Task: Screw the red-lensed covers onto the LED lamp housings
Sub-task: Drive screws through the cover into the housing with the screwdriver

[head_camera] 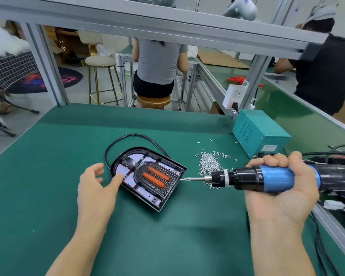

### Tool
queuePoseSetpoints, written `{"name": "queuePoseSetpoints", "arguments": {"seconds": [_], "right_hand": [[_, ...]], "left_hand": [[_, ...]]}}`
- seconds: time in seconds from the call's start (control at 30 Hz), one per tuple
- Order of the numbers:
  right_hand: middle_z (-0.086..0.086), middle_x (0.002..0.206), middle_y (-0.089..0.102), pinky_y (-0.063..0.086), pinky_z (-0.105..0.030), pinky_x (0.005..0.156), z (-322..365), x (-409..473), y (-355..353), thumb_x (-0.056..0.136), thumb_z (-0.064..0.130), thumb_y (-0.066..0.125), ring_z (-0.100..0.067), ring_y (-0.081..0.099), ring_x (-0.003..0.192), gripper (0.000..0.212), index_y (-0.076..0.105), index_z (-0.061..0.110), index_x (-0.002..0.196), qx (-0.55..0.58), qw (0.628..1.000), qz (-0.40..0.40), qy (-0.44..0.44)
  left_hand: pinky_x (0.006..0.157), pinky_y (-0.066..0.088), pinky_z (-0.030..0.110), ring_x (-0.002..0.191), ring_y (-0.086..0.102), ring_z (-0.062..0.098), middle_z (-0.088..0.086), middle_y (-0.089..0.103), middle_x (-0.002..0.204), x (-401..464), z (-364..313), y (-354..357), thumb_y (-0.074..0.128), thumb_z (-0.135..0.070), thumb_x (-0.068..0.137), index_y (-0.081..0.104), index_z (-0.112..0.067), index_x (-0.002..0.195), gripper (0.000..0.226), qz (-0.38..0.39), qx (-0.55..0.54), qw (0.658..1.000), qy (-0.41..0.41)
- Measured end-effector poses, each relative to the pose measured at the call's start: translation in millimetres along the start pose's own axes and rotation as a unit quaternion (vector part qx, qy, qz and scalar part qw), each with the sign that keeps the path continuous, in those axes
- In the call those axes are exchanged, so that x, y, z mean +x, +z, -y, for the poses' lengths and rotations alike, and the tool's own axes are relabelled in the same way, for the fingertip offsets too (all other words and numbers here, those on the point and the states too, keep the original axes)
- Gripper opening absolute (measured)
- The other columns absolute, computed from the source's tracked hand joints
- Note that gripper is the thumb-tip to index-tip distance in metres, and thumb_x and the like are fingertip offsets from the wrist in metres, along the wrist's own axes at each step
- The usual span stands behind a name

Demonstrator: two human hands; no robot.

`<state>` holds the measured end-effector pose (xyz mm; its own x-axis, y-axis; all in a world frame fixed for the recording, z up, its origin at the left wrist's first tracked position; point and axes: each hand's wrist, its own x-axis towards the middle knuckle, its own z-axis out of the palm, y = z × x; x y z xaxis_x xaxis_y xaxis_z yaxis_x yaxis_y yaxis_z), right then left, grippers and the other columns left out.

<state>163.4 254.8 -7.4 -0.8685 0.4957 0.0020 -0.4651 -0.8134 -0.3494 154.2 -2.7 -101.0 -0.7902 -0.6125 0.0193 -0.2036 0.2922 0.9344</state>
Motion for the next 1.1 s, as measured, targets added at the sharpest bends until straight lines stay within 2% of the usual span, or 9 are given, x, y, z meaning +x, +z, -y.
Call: {"name": "queuePoseSetpoints", "arguments": {"seconds": [0.07,0.2,0.37,0.5,0.6,0.7,0.8,0.97,1.1], "right_hand": [[0.009,0.062,0.049,0.046,-0.024,0.071,-0.6,-0.4,-2.6,0.079,0.008,0.056,-0.009,0.052,0.057,0.016,0.054,0.024,0.082,-0.003,1.000,0.001,-0.003],[0.010,0.062,0.050,0.047,-0.023,0.070,-3.7,-1.3,-2.9,0.087,0.009,0.050,-0.009,0.053,0.057,0.016,0.055,0.024,0.081,-0.006,1.000,0.005,-0.012],[0.010,0.063,0.051,0.048,-0.021,0.069,-4.2,-4.2,-1.6,0.085,0.009,0.050,-0.008,0.054,0.058,0.016,0.057,0.024,0.081,-0.006,1.000,0.023,-0.011],[0.010,0.062,0.051,0.048,-0.020,0.068,-5.2,-5.4,-0.3,0.084,0.009,0.051,-0.007,0.053,0.058,0.017,0.057,0.024,0.082,-0.015,0.999,0.028,-0.013],[0.010,0.062,0.050,0.047,-0.021,0.067,-7.5,-7.0,-1.6,0.083,0.007,0.052,-0.008,0.052,0.057,0.018,0.057,0.025,0.082,-0.019,0.999,0.029,-0.006],[0.010,0.063,0.050,0.047,-0.022,0.067,-9.5,-8.9,-2.7,0.081,0.007,0.051,-0.008,0.052,0.057,0.020,0.057,0.025,0.083,-0.033,0.999,0.034,-0.002],[0.009,0.061,0.049,0.046,-0.021,0.066,-12.3,-10.6,-3.0,0.075,0.007,0.054,-0.008,0.050,0.056,0.021,0.056,0.026,0.084,-0.050,0.998,0.046,0.000],[0.009,0.062,0.047,0.046,-0.020,0.064,-18.5,-11.6,-4.3,0.073,0.005,0.054,-0.008,0.048,0.056,0.023,0.055,0.025,0.085,-0.076,0.996,0.052,-0.004],[0.009,0.062,0.047,0.047,-0.020,0.063,-24.5,-13.3,-5.2,0.076,0.005,0.051,-0.008,0.049,0.057,0.023,0.053,0.025,0.088,-0.095,0.993,0.064,-0.003]], "left_hand": [[0.103,0.034,0.046,0.126,0.039,0.028,0.007,0.050,0.135,10.7,8.5,2.3,0.064,-0.043,0.085,0.046,-0.012,0.134,0.061,0.000,0.120,0.993,-0.018],[0.100,0.026,0.043,0.124,0.034,0.031,0.012,0.047,0.135,20.9,3.5,17.9,0.050,-0.059,0.087,0.057,-0.013,0.122,0.058,0.018,0.275,0.961,-0.003],[0.096,0.030,0.041,0.116,0.040,0.032,0.013,0.052,0.122,30.1,0.1,26.7,0.063,-0.042,0.083,0.062,-0.011,0.106,0.039,-0.010,0.258,0.966,-0.025],[0.076,0.044,0.038,0.088,0.054,0.031,0.006,0.059,0.090,32.4,-3.3,27.9,0.060,-0.024,0.082,0.057,-0.012,0.089,0.014,-0.021,0.083,0.995,-0.049],[0.065,0.042,0.035,0.071,0.046,0.023,0.000,0.050,0.077,28.9,-8.9,33.1,0.055,-0.019,0.085,0.045,-0.013,0.088,0.012,-0.004,-0.091,0.991,-0.102],[0.082,0.050,0.043,0.076,0.051,0.023,0.008,0.057,0.082,29.4,-16.6,37.6,0.059,-0.012,0.084,0.054,-0.004,0.094,0.014,0.047,-0.267,0.946,-0.178],[0.078,0.052,0.035,0.071,0.065,0.021,0.007,0.071,0.081,17.6,-23.8,39.6,0.064,0.003,0.080,0.064,-0.002,0.092,0.013,0.106,-0.401,0.890,-0.188],[0.086,0.052,0.042,0.082,0.062,0.027,0.014,0.065,0.097,-2.0,-25.6,46.7,0.053,0.022,0.074,0.057,-0.008,0.101,0.041,0.151,-0.456,0.860,-0.174],[0.073,0.059,0.043,0.078,0.067,0.022,0.006,0.068,0.095,-12.9,-29.2,51.9,0.048,0.028,0.073,0.051,-0.017,0.113,0.059,0.166,-0.477,0.850,-0.147]]}}
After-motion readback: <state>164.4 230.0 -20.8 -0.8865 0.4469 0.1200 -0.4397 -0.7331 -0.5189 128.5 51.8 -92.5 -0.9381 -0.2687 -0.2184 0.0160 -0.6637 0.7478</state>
